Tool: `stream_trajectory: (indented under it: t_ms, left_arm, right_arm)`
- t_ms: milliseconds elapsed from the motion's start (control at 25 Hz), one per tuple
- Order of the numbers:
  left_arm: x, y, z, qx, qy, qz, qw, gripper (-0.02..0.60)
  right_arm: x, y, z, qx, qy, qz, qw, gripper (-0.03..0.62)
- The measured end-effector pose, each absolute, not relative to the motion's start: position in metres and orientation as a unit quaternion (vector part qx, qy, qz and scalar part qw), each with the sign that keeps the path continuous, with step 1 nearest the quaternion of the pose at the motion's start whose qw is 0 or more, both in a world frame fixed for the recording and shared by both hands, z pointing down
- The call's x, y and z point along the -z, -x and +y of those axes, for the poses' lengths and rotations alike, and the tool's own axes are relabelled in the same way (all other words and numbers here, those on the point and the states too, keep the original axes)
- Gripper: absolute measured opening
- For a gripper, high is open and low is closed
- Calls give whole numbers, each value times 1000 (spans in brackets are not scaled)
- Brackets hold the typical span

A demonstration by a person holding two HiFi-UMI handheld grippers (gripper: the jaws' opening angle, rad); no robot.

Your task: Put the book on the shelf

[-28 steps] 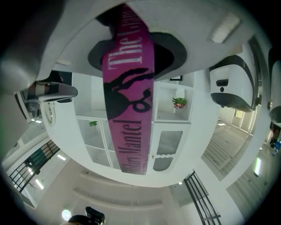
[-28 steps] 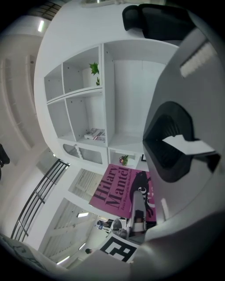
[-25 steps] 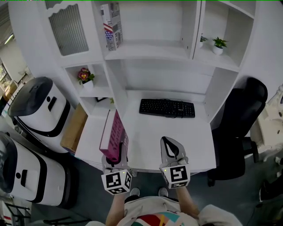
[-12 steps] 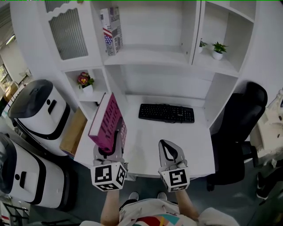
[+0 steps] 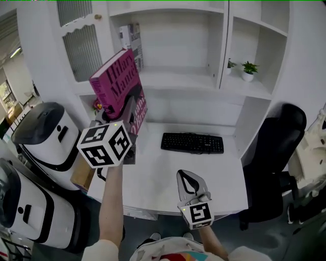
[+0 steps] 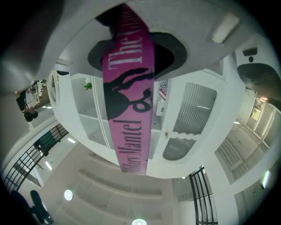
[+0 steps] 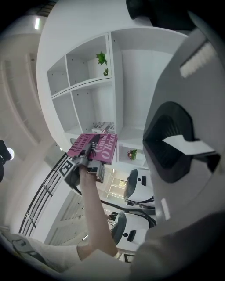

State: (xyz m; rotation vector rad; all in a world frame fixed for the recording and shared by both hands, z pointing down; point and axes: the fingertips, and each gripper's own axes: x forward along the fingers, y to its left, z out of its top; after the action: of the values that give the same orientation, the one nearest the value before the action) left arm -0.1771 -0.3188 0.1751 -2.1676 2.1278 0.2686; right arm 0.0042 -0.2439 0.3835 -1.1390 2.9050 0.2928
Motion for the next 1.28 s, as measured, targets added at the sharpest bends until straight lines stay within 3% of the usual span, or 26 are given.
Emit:
stream_trajectory:
  t_ms: [480,1000,1280]
  left_arm:
    - [-104,201,-413,-70,714,695,42,143]
    - [-113,204,-489,-42,729,684,-9,143]
    - [-116,198,-518,-21,729,684,-3,144]
  right_arm:
    - [-394,-34,-247,-80,398,914,-15,0]
    - [-421,-63,-265,-33,449,892,-37,0]
    - [-428,-83,-273,-16,480,876,-38,0]
